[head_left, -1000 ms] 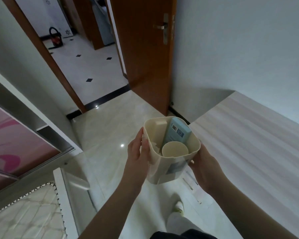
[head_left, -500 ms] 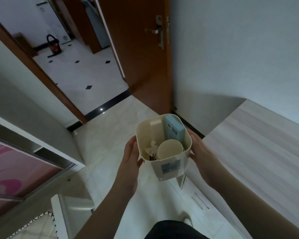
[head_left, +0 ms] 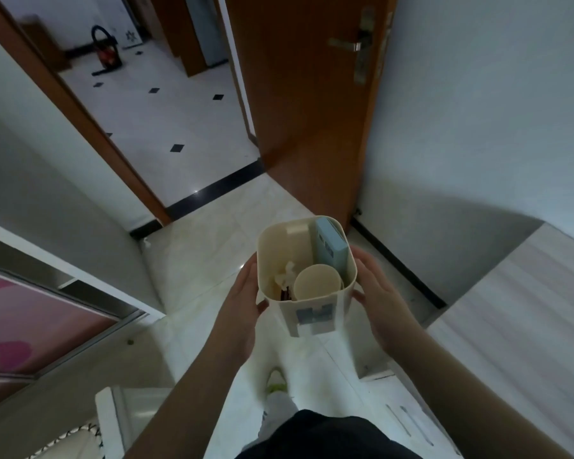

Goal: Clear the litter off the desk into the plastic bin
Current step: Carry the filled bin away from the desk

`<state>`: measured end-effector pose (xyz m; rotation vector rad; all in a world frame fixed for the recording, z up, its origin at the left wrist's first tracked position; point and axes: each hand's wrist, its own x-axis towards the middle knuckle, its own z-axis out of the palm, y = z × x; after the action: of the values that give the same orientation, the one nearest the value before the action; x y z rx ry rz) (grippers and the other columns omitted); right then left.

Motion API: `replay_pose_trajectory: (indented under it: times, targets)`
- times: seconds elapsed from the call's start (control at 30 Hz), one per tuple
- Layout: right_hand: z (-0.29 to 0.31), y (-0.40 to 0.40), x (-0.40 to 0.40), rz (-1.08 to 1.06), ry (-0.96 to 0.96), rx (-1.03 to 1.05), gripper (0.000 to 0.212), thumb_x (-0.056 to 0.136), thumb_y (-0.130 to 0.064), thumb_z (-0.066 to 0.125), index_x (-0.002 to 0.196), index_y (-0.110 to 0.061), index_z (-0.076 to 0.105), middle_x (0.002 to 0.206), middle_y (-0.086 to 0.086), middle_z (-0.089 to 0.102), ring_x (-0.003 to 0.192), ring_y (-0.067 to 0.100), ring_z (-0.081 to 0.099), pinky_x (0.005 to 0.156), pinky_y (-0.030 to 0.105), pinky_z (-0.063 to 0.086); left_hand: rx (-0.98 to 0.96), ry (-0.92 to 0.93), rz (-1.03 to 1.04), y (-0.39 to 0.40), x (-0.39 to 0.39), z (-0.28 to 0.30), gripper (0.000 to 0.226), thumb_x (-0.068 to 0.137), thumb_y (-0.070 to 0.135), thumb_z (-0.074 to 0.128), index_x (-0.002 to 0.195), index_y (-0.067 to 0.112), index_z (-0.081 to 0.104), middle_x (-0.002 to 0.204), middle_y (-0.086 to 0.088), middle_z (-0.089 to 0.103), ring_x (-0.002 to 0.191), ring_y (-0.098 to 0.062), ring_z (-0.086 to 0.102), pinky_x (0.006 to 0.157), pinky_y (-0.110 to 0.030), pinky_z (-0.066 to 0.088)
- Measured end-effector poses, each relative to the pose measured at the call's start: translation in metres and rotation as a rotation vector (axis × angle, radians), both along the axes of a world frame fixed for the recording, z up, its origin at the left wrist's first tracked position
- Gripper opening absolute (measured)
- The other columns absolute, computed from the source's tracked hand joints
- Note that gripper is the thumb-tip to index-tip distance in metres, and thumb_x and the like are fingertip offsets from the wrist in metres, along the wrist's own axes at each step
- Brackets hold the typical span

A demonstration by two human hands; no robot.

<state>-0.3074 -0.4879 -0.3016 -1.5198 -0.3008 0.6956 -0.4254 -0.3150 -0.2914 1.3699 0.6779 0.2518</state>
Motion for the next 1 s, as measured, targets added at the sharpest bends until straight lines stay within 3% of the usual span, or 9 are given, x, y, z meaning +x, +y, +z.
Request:
replay_pose_trajectory:
  times: [0.13,0.3,0.4,0.57,0.7,0.8,0.9,1.0]
  targets:
    - [0.001,0.071,0.007,-0.055,0.021,0.021,0.028,0.103,-0.037,0.034,0.121,-0.039,0.055,0.110,-0.013,0.066,0.098,0.005,0.066,0.072,0.018,0.055,0.011,-0.001,-0.067,0.070,0.016,-0.002,0.027,0.097,0.053,0.043,0.122,0.058,0.051,0.117,0.031,0.062,0.110,0.006,0.058,0.073,-0.015,0.053]
    - [0.006,0.127,0.023,-0.139,-0.004,0.043,0.030,0.103,-0.033,0.035,0.122,-0.044,0.056,0.120,-0.012,0.063,0.110,0.010,0.061,0.094,0.038,0.051,0.029,0.012,-0.161,0.143,0.047,0.001,0.035,0.099,0.053,0.037,0.132,0.052,0.047,0.133,0.016,0.058,0.120,-0.007,0.057,0.093,-0.032,0.052]
    - [0.009,0.134,0.032,-0.239,-0.029,0.108,0.030,0.102,-0.032,0.037,0.123,-0.041,0.057,0.121,-0.011,0.063,0.110,0.008,0.061,0.086,0.027,0.055,0.080,0.007,-0.282,0.160,0.079,0.004,0.034,0.099,0.051,0.037,0.133,0.053,0.045,0.131,0.020,0.058,0.119,-0.005,0.058,0.091,-0.028,0.053]
    - [0.010,0.112,0.068,-0.356,-0.036,0.084,0.030,0.103,-0.027,0.037,0.124,-0.038,0.056,0.115,-0.012,0.066,0.106,0.008,0.063,0.076,0.017,0.054,0.078,-0.007,-0.459,0.149,0.144,0.008,0.033,0.097,0.056,0.039,0.129,0.059,0.046,0.126,0.031,0.057,0.115,0.006,0.056,0.086,-0.018,0.052]
    - [0.006,0.083,0.099,-0.468,-0.030,0.072,0.032,0.103,-0.025,0.038,0.125,-0.037,0.058,0.117,-0.009,0.067,0.106,0.011,0.064,0.078,0.025,0.055,0.067,0.024,-0.575,0.124,0.193,0.004,0.035,0.101,0.047,0.037,0.134,0.052,0.045,0.129,0.027,0.057,0.114,0.008,0.055,0.087,-0.018,0.051]
    - [-0.004,0.061,0.121,-0.542,-0.017,0.070,0.032,0.101,-0.025,0.041,0.126,-0.039,0.057,0.120,-0.010,0.066,0.110,0.012,0.063,0.085,0.032,0.054,0.181,0.015,-0.677,0.105,0.233,0.002,0.036,0.105,0.034,0.035,0.139,0.044,0.038,0.134,0.025,0.049,0.115,0.013,0.051,0.087,-0.015,0.049]
    - [-0.014,0.042,0.143,-0.586,0.001,0.067,0.033,0.101,-0.027,0.039,0.127,-0.040,0.055,0.120,-0.008,0.066,0.110,0.014,0.063,0.087,0.034,0.052,0.129,0.052,-0.720,0.083,0.272,0.007,0.040,0.103,0.041,0.034,0.142,0.040,0.039,0.140,0.013,0.049,0.121,0.000,0.052,0.098,-0.028,0.049]
    - [-0.018,0.023,0.166,-0.627,0.016,0.077,0.033,0.101,-0.032,0.038,0.130,-0.040,0.053,0.122,-0.008,0.065,0.111,0.015,0.063,0.089,0.038,0.052,0.131,0.060,-0.780,0.063,0.308,0.010,0.037,0.101,0.046,0.034,0.137,0.047,0.042,0.136,0.016,0.052,0.111,0.010,0.055,0.090,-0.020,0.050]
